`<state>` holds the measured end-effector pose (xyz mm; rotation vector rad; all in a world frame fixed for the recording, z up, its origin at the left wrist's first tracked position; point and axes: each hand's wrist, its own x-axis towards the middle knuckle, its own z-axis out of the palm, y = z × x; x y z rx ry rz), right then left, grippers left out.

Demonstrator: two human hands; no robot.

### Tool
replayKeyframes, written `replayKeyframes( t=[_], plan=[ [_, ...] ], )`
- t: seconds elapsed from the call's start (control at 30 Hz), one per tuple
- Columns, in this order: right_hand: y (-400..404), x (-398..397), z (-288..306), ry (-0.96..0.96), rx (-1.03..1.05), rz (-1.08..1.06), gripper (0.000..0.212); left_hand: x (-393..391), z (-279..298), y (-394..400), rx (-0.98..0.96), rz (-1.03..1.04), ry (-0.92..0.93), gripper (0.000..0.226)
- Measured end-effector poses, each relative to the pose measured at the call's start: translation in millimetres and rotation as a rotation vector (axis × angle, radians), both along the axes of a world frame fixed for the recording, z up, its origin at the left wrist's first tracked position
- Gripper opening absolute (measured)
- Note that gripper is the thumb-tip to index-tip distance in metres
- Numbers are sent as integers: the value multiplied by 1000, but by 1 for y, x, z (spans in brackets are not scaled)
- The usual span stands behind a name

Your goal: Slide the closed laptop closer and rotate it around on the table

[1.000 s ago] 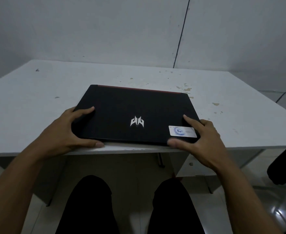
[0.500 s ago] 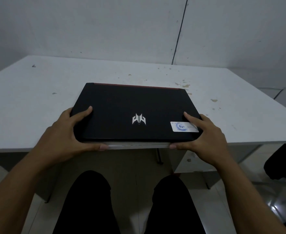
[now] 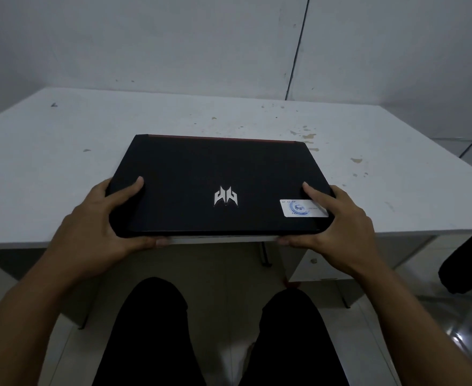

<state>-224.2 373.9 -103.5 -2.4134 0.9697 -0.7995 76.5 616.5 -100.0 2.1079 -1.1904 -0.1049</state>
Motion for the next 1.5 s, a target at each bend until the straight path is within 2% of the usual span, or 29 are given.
replayKeyframes(
  t=[0.23,0.57,1.23,1.37,1.5],
  plan=[
    [-3,0,3,-3,8,15,126,-4,-3,2,-4,9,-13,120],
    [-2,-1,3,-4,2,0,122,-8,-7,6,-73,-23,-19,110],
    [1,-3,5,-9,55,11,124,-6,-5,4,-39,-2,16,113],
    [-3,-2,20,128,139,8,126,-4,9,5,32,-26,158,129],
    [5,23,37,261,52,-33,106,-8,10,3,51,-16,130,133]
  ],
)
